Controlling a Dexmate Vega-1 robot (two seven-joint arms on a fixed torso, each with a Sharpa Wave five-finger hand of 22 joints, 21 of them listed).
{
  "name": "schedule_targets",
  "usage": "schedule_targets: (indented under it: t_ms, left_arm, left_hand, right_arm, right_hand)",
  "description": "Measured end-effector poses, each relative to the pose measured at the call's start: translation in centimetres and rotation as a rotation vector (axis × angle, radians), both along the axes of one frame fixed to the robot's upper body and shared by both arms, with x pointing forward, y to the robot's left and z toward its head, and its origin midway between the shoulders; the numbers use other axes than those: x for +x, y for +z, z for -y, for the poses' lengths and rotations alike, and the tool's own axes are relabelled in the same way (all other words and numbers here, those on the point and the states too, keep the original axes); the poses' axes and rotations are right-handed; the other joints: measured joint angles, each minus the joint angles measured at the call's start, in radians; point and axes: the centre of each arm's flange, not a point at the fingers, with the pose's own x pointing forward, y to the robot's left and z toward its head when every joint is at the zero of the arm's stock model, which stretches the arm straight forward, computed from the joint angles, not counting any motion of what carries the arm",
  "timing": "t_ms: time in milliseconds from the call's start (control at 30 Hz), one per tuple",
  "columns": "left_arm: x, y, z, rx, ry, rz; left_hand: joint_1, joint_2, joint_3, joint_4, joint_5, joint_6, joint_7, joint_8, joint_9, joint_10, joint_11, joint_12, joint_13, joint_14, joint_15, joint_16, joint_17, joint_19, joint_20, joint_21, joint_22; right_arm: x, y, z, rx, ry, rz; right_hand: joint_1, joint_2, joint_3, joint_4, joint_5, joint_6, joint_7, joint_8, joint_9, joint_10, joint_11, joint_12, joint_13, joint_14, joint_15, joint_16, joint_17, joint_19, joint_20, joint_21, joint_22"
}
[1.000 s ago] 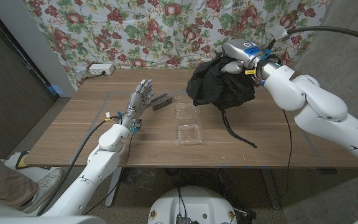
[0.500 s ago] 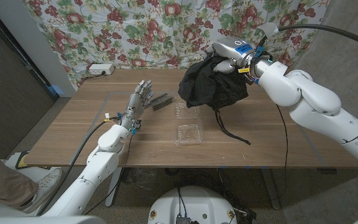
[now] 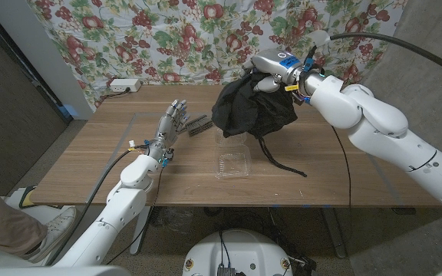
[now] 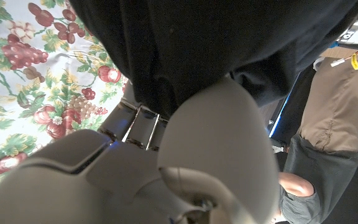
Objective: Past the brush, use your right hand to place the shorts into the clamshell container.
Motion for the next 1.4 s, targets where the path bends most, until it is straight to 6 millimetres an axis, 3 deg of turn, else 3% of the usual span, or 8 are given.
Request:
schedule_targets:
  t_ms: [1033, 1400]
  left_arm:
    - [-0.3, -0.2, -0.5, -0.009, 0.009, 0.008]
    - [-0.4, -0.3, -0.6, -0.01, 0.013, 0.007]
  left_hand:
    - [0.004, 0.004, 0.0, 0.0, 0.0, 0.005, -0.005, 0.0, 0.0, 0.0, 0.0, 0.0, 0.0, 0.0, 0.0, 0.0, 0.0, 0.0, 0.0, 0.0, 0.0]
    - [0.004, 0.004, 0.0, 0.0, -0.004, 0.005, -0.005, 0.0, 0.0, 0.0, 0.0, 0.0, 0.0, 0.0, 0.0, 0.0, 0.0, 0.0, 0.0, 0.0, 0.0]
  right_arm:
    - [1.3, -0.7, -3.0, -0.066, 0.093, -0.068]
    - [2.6, -1.6, -4.0, -0.077, 0.107, -0.106]
  right_hand:
    - [0.0, 0.0, 0.0, 0.0, -0.004, 0.0, 0.0, -0.003, 0.0, 0.009, 0.0, -0.019, 0.018, 0.006, 0.002, -0.011, 0.001, -0.008, 0.0, 0.008, -0.005]
    - [-0.003, 0.003, 0.0, 0.0, -0.007, -0.007, 0.007, -0.002, 0.0, 0.009, 0.0, -0.022, 0.023, 0.007, 0.0, -0.012, -0.001, -0.011, 0.004, 0.008, -0.005]
